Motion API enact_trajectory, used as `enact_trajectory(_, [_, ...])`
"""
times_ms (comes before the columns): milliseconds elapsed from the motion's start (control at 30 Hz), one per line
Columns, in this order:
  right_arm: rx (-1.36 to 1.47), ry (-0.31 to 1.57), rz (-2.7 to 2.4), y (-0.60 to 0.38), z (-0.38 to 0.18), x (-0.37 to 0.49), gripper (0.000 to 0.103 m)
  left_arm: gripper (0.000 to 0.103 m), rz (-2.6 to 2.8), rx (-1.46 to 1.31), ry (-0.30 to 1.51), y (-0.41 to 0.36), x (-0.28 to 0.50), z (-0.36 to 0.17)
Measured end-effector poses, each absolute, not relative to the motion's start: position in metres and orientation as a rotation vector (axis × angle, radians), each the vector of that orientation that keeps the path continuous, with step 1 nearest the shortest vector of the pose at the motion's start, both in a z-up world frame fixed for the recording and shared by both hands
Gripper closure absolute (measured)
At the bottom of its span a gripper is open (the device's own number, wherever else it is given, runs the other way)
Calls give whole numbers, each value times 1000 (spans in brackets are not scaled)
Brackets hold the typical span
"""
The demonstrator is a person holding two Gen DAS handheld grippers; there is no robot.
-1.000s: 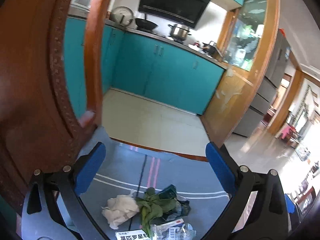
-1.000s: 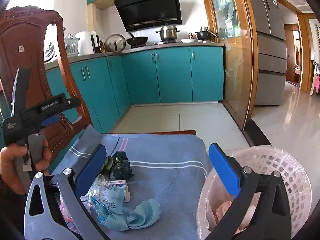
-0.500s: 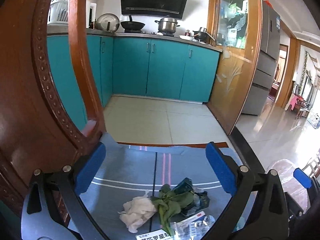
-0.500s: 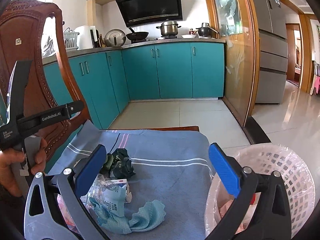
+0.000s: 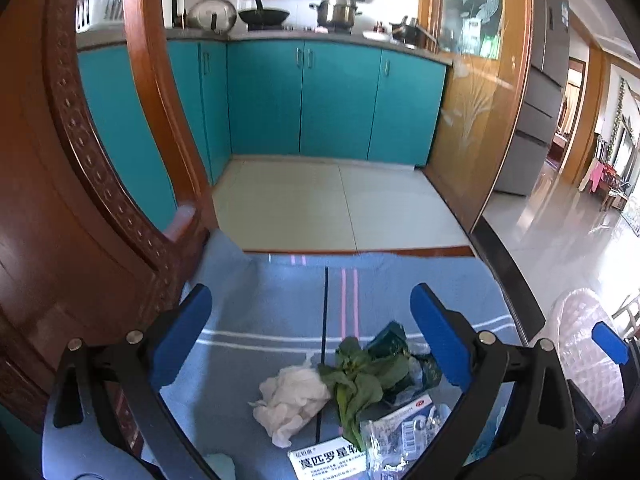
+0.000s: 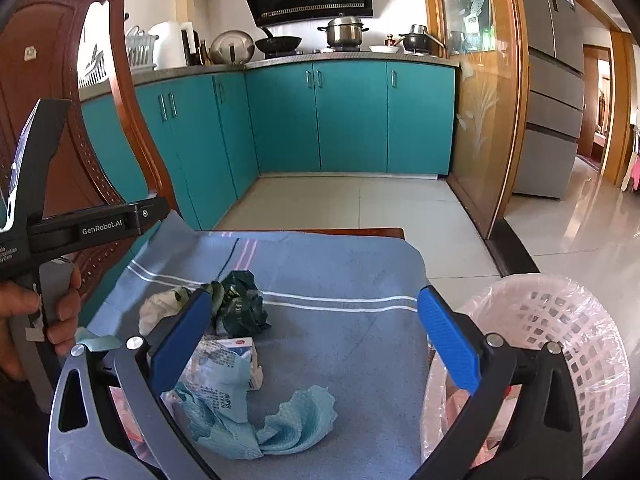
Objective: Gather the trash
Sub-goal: 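Move both tools back over the chair cushion, then lower the right tool onto the blue cloth and plastic packet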
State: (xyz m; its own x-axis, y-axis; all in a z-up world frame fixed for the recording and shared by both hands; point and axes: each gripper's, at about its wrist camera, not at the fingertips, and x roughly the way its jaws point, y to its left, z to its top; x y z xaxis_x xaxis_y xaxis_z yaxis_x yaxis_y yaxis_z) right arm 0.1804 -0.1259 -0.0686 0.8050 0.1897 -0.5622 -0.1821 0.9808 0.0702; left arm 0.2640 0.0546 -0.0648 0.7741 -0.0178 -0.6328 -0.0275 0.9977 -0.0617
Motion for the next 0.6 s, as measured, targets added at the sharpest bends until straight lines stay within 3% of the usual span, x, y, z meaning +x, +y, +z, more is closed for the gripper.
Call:
enact_trajectory(100, [9,614,200,-126,-70,181,3,10,3,-71,716,55,268,-69])
enact_trajectory(600, [65,750,368,-127,-82,184,3,10,-2,-40,811,71,275,-75])
